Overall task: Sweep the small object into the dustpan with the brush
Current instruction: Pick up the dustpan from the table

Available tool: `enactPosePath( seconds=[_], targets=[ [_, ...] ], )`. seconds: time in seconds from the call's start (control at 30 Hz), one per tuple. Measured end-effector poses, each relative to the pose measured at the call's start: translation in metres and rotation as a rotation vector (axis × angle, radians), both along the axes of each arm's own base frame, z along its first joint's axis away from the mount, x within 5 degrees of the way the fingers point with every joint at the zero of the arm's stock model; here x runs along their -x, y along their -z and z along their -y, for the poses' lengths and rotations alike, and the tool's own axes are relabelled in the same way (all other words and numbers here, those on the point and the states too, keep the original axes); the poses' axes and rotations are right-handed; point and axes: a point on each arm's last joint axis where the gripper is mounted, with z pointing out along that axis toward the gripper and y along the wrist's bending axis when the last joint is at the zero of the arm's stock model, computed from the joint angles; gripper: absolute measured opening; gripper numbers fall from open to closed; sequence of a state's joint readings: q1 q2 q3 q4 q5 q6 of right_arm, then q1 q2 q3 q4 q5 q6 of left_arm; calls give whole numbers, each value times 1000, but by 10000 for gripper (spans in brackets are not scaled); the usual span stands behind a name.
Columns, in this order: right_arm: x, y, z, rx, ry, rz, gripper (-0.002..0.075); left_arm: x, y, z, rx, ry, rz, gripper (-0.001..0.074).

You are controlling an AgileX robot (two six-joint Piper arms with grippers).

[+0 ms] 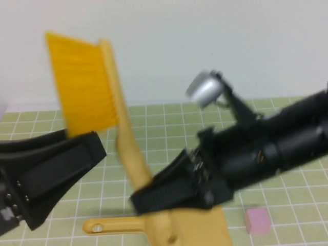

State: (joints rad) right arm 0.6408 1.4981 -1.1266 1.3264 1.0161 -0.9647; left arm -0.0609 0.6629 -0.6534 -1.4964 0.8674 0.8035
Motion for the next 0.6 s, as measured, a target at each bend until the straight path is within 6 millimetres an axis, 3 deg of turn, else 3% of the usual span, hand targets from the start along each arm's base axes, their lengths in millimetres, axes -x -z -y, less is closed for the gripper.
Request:
enactPosePath(
  seconds=[0.13,0.27,0.4,0.6],
  targets=[
    [-33,-12,28,89,130,58,177,-1,-9,-6,-196,-75,18,428],
    [-56,-12,60,253,229,94,177,-12,-7,-16,-472,-132,-37,421],
    [-67,-2,90,434,275,93,177,-32,0,-25,-719,-116,-129,421],
    [-70,12,111,680,323,106,177,-80,21,-25,-878,25,-239,425]
  ],
)
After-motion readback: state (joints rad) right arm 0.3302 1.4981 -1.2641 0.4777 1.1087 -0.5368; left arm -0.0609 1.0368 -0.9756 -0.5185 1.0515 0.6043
